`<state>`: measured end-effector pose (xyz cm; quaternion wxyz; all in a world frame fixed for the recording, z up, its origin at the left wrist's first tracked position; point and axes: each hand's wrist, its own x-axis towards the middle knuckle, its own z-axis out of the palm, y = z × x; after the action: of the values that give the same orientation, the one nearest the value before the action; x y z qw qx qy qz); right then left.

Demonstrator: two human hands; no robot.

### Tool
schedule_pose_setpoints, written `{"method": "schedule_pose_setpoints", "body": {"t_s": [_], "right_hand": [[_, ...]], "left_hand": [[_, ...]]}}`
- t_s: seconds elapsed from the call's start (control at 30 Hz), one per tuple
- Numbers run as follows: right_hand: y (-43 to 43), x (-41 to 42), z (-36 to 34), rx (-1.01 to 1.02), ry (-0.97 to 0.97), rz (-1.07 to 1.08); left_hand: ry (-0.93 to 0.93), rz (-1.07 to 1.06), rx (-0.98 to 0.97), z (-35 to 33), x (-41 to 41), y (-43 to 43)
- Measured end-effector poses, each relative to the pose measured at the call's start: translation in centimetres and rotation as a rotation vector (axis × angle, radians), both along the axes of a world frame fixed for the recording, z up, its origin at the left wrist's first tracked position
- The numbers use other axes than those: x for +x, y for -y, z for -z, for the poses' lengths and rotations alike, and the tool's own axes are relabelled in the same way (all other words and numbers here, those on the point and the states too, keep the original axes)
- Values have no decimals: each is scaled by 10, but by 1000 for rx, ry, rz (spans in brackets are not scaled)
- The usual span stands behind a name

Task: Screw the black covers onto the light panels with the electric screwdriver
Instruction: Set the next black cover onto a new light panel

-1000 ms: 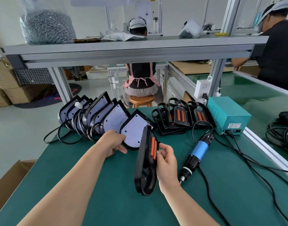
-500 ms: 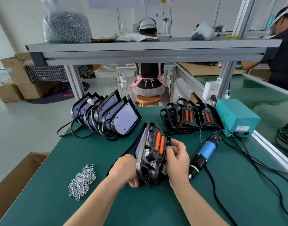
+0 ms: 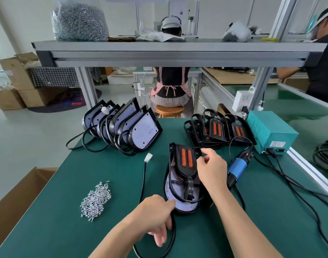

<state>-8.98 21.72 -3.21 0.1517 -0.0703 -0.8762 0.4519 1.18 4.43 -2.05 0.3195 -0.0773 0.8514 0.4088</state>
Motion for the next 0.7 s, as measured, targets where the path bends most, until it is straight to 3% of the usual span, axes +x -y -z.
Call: {"method": "schedule_pose_setpoints", "body": {"t_s": [0.17,0.3,0.37,0.7], "right_hand": [[0,3,-2,105,36,1],[-1,9,-1,143,60,-3],[-2,10,-2,210,96,1],[1,14,-14,482,188,-97]], "left_hand": [[-153,28,-123,-13,-1,13],[-543,-243,-309,-11,-19,19],[-644,-333,-248,-6,-29,15],[-586,-225,31,7,-38,14]]}}
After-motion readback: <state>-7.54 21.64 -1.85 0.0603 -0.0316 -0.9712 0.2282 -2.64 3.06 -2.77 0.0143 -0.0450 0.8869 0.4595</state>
